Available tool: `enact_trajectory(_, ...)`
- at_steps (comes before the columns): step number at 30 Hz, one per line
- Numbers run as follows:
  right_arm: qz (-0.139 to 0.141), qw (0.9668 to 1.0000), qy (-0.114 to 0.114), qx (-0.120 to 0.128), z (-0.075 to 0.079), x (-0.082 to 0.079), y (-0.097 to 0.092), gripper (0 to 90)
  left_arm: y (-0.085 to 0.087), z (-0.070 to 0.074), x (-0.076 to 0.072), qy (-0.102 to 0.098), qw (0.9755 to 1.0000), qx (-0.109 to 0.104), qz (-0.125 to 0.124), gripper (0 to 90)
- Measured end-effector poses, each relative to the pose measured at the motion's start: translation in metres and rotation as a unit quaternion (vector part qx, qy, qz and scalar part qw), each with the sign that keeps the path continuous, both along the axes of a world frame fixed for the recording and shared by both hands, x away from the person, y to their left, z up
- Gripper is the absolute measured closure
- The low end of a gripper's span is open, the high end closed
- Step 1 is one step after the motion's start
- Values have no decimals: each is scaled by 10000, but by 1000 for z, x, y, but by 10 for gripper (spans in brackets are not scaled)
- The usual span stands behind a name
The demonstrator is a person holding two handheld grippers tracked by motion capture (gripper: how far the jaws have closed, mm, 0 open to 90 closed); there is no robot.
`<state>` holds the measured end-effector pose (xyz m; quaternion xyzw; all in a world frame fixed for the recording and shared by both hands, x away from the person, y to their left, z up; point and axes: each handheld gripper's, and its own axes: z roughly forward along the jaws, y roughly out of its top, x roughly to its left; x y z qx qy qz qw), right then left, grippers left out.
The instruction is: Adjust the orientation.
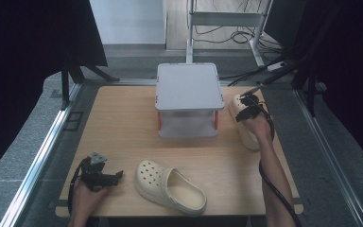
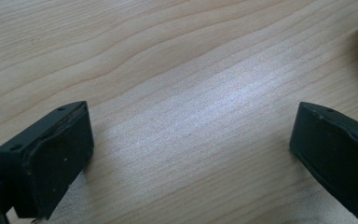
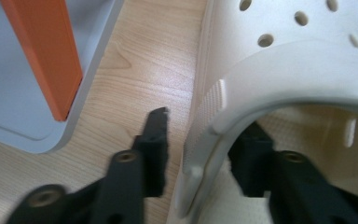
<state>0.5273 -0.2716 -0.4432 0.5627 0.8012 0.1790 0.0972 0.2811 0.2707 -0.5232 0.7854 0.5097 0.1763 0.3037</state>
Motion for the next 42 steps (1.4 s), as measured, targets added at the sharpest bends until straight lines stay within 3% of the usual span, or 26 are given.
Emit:
enact_trajectory(9,-183,9996,87,176,0,-1,-4,769,0,0,0,1,10000,1,0,0)
enact_trajectory(17,-58,9998,-111,129,15,-22,-18,770,0,0,0,1,10000,1,0,0)
enact_trajectory(24,310,9989,-352,-6,33,-58,-25,770,0,0,0,3,10000,16,-2,0)
enact_trajectory(26,472,9977,-482,-51,39,-75,-27,770,0,0,0,5,10000,16,-4,0)
enact_trajectory(27,472,9977,-482,-51,39,-75,-27,770,0,0,0,5,10000,16,-4,0)
enact_trajectory(33,830,9950,-542,-104,46,-110,-26,770,0,0,0,2,10000,3,-3,0)
enact_trajectory(38,1217,9903,-654,-145,54,-142,-15,769,0,0,0,1,10000,8,-8,0)
enact_trajectory(42,1430,9871,-702,-126,57,-155,-6,769,0,0,0,-4,10000,19,-19,0)
